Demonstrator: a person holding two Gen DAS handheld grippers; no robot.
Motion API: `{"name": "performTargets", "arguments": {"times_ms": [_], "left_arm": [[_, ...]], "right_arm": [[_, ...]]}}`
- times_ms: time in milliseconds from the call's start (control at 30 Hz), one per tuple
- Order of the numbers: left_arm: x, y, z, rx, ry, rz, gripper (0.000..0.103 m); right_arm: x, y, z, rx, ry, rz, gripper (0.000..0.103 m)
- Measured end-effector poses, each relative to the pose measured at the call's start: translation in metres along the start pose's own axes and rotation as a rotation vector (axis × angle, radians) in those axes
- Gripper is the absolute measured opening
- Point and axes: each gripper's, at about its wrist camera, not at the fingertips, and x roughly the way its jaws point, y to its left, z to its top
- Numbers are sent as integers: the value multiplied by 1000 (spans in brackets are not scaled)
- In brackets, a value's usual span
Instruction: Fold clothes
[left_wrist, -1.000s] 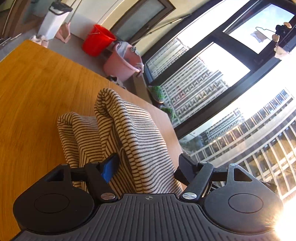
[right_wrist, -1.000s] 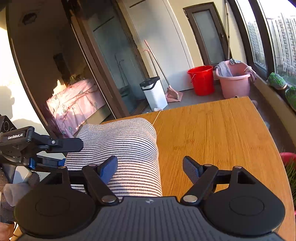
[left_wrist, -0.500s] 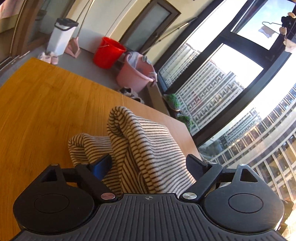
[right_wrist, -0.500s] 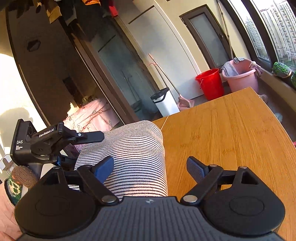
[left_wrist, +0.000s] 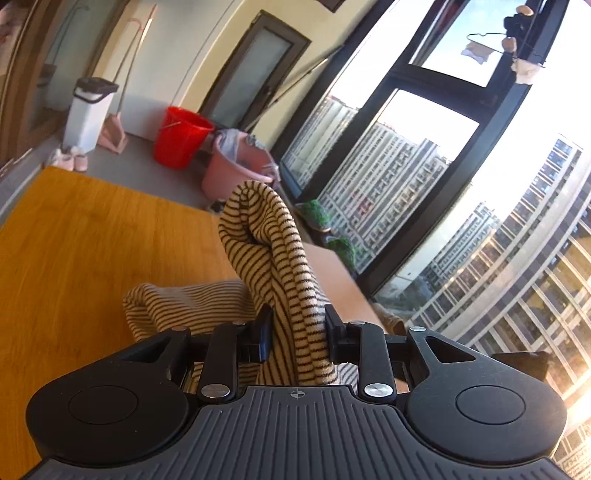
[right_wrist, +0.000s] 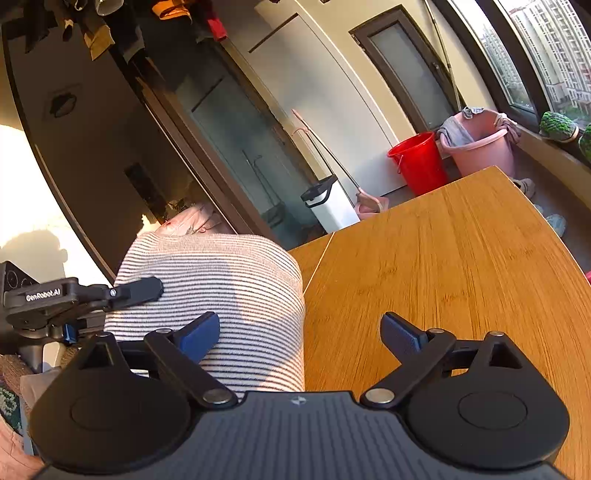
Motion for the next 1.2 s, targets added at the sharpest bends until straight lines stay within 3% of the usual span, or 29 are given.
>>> {"name": "performTargets", "arguments": {"times_ms": [100, 200, 300, 400, 733, 1033, 1200], "left_arm": [[2, 31, -12, -96, 20, 39, 33], [-5, 46, -13, -146, 10, 21, 36], [-9, 48, -10, -128, 22, 38, 43], [-14, 47, -9, -125, 38, 70, 65], [-32, 49, -16, -107, 66, 77, 81], [-19, 77, -24, -253, 123, -49, 92], [-7, 82, -24, -289, 145, -98, 91]], "right_arm": [[1, 2, 0, -4, 5, -4, 95], [3, 7, 1, -21, 23, -18, 95], [12, 18, 2, -29, 74, 19, 95], [34, 27, 4, -28, 160, 60, 97], [82, 41, 12, -78, 323, 80, 97], [85, 75, 8, -181, 394, 40, 89], [88, 60, 4, -84, 373, 80, 91]]}}
